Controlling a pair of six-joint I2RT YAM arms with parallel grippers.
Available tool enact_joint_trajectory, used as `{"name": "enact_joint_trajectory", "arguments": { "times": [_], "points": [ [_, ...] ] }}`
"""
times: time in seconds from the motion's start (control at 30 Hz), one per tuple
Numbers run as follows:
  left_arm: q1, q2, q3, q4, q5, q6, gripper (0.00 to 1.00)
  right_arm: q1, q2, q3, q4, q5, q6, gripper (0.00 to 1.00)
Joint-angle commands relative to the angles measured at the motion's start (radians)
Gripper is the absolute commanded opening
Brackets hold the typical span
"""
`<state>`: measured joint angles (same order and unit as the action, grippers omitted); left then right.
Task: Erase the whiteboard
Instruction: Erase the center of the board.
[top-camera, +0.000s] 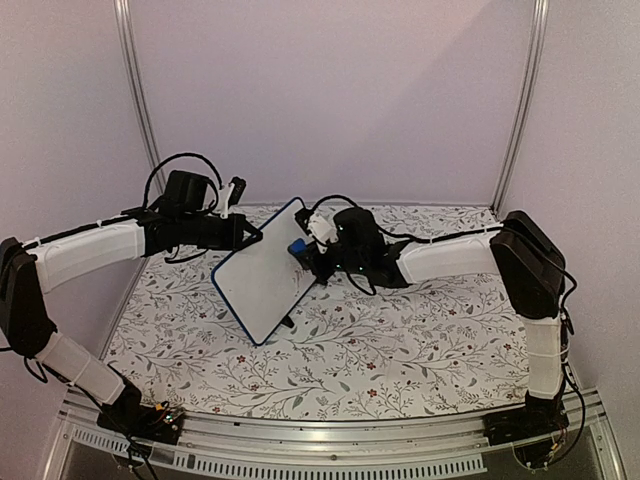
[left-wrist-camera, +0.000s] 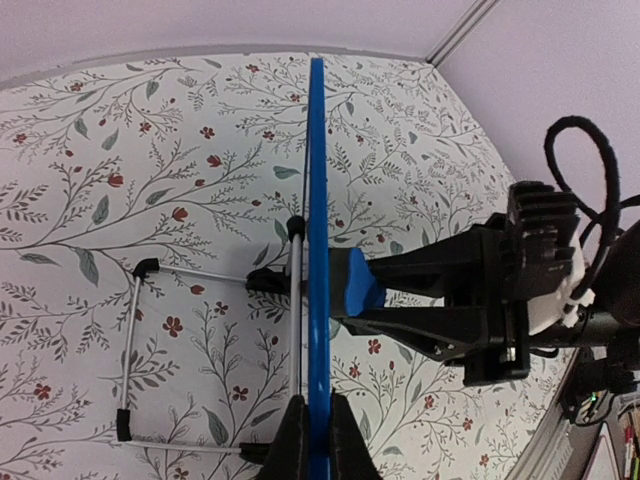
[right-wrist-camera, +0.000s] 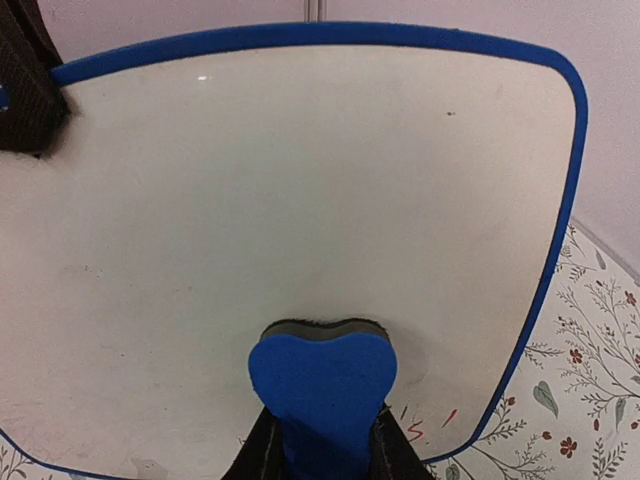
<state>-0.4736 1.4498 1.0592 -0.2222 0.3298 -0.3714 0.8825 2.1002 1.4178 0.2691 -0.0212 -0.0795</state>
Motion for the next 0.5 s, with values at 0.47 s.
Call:
{"name": "enact_joint_trajectory", "arguments": {
  "times": [0.47],
  "points": [
    [-0.017,0.017,-0.004,-0.036,0.040,-0.002,0.00,0.023,0.079,-0.111,0.006,-0.109,0.072,0.16]
  ]
}}
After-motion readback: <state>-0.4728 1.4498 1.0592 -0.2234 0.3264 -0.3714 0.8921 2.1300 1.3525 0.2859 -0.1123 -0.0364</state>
